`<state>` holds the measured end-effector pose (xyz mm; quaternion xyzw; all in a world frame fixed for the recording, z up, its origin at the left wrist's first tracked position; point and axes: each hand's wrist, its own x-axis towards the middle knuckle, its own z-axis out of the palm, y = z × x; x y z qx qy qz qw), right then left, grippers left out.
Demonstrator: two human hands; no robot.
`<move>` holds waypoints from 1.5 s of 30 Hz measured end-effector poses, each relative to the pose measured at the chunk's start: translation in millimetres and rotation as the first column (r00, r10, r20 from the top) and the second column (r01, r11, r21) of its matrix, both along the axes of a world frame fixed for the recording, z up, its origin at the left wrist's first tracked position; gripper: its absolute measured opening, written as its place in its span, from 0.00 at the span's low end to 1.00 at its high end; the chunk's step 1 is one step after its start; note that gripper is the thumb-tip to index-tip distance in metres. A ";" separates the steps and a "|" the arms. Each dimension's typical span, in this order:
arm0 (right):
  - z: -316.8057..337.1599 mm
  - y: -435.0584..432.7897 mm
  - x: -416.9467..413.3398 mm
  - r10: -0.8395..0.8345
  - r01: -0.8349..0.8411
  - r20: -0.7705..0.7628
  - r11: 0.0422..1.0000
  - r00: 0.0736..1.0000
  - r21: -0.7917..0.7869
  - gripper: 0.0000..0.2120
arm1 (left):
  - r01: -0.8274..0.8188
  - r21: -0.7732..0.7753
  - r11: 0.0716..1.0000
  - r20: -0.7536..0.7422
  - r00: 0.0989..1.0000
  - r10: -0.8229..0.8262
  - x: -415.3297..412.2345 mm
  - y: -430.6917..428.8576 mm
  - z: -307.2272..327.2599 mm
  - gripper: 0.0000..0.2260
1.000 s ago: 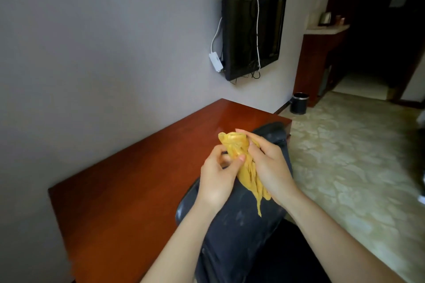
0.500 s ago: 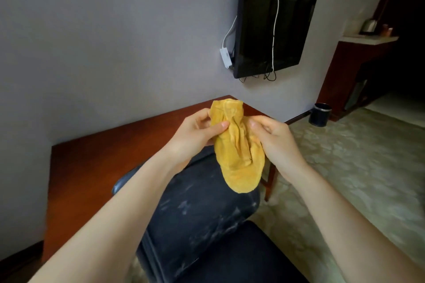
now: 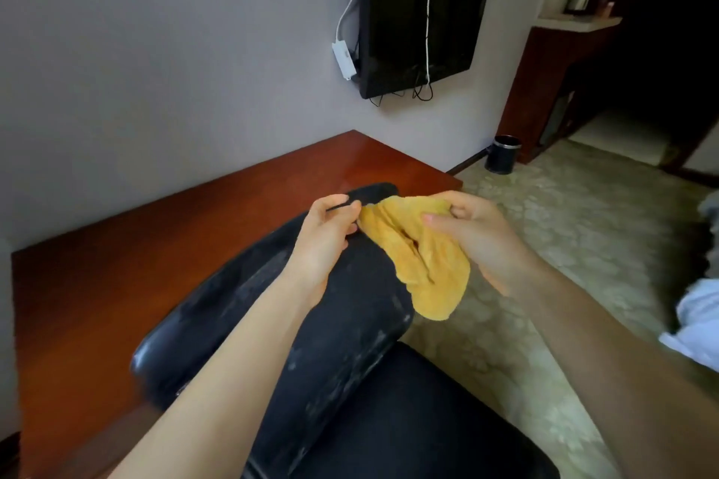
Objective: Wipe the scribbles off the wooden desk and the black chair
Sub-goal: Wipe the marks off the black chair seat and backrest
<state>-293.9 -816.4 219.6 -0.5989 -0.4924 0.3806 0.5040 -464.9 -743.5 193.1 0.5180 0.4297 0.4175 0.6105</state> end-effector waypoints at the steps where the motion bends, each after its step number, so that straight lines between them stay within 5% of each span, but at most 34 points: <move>1: -1.1 2.8 1.8 -0.053 0.053 0.082 0.999 0.995 0.010 0.08 | -0.037 0.022 0.999 -0.010 0.999 0.037 1.3 -0.7 -2.7 0.14; 5: 2.7 7.6 9.5 -0.055 0.056 0.379 0.998 0.924 0.010 0.08 | 0.027 0.200 0.979 -0.147 0.989 0.002 4.9 -8.7 -11.8 0.14; 10: 22.3 -1.5 26.5 0.193 -0.200 0.622 0.978 0.759 -0.059 0.09 | 0.360 0.263 0.895 -0.338 0.903 -0.264 16.7 -26.6 -20.3 0.18; 13: 30.0 -2.0 44.2 0.340 -0.354 0.659 0.928 0.671 -0.118 0.09 | 0.414 0.283 0.865 -0.401 0.870 -0.286 30.0 -31.4 -18.7 0.10; 17: 28.8 0.1 83.2 0.470 -0.492 0.551 0.862 0.690 -0.121 0.08 | 0.406 0.222 0.886 -0.435 0.855 -0.283 50.2 -41.7 -10.3 0.06; 19: 13.0 10.0 113.1 0.407 -0.443 0.485 0.895 0.774 -0.044 0.08 | 0.367 0.181 0.913 -0.371 0.885 -0.283 70.1 -52.5 -1.2 0.08; 23: -27.3 28.8 141.9 0.199 -0.310 0.537 0.942 0.820 0.125 0.10 | 0.110 0.240 0.964 -0.439 0.898 0.007 109.6 -64.8 6.2 0.11; 25: -33.9 20.2 140.0 0.310 -0.403 0.434 0.904 0.846 0.140 0.11 | 0.022 0.283 0.959 -0.535 0.833 0.138 123.3 -67.5 6.4 0.13; 28: -41.1 5.8 128.7 0.642 -0.654 0.247 0.755 0.726 -0.040 0.16 | -0.105 0.328 0.939 -0.633 0.713 0.301 132.4 -80.2 10.8 0.13; 31: -55.5 0.3 106.0 0.732 -0.720 0.178 0.680 0.658 -0.136 0.19 | -0.191 0.353 0.916 -0.681 0.618 0.392 127.3 -90.0 16.2 0.13; 33: -63.3 -0.9 89.3 0.701 -0.688 0.164 0.713 0.694 -0.139 0.18 | -0.216 0.371 0.903 -0.703 0.569 0.425 119.5 -94.9 18.1 0.13; 36: -65.9 -1.6 68.3 0.650 -0.635 0.139 0.760 0.748 -0.139 0.04 | -0.209 0.405 0.890 -0.734 0.506 0.453 96.2 -95.9 14.4 0.12; 39: -66.1 -1.8 57.7 0.562 -0.548 0.166 0.827 0.810 -0.123 0.06 | -0.246 0.424 0.871 -0.725 0.483 0.490 64.3 -91.0 4.7 0.07; 45: -82.4 5.4 65.2 0.309 -0.308 -0.025 0.933 0.951 -0.187 0.03 | -0.249 0.367 0.896 -0.799 0.408 0.441 31.6 -59.9 -18.3 0.18</move>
